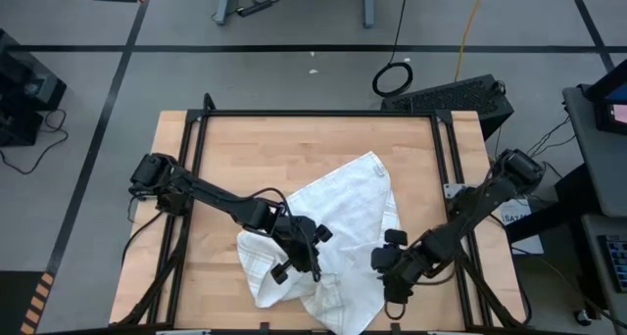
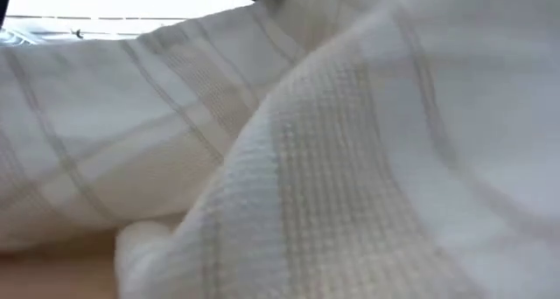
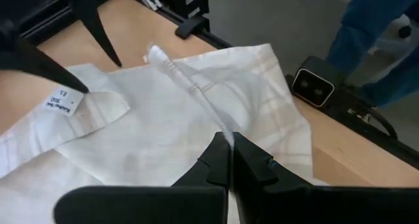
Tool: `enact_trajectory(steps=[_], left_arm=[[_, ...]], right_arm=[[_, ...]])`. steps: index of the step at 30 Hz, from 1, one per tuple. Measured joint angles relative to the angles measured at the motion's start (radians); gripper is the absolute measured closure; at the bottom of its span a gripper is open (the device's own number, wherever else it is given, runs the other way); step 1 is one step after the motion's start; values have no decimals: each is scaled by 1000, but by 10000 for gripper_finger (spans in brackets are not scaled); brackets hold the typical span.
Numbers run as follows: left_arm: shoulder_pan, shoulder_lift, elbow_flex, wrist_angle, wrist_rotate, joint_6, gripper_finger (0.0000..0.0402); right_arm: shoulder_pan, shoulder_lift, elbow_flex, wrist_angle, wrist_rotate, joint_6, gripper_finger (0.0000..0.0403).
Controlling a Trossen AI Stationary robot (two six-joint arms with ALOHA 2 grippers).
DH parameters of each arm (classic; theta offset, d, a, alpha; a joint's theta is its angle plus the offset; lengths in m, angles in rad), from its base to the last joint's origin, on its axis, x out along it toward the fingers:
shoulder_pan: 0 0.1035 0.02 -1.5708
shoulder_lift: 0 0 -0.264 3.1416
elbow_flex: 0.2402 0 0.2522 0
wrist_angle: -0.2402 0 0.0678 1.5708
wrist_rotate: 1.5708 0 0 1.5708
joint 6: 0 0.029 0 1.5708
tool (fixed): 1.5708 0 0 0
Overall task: Roll towel
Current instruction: Roll the towel
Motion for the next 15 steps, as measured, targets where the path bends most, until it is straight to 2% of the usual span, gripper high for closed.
enact_trajectory(steps=[6,12,15], left_arm=[[-1,9,-1,-2,0,-4,395],[1,9,0,0,-3,-8,395],[1,9,0,-1,-3,-8,395]], right_arm=[[-42,86,0,58,-113,-49,238],[-56,149,-1,92,-113,-43,274],[-61,158,-1,67,-106,-40,305]])
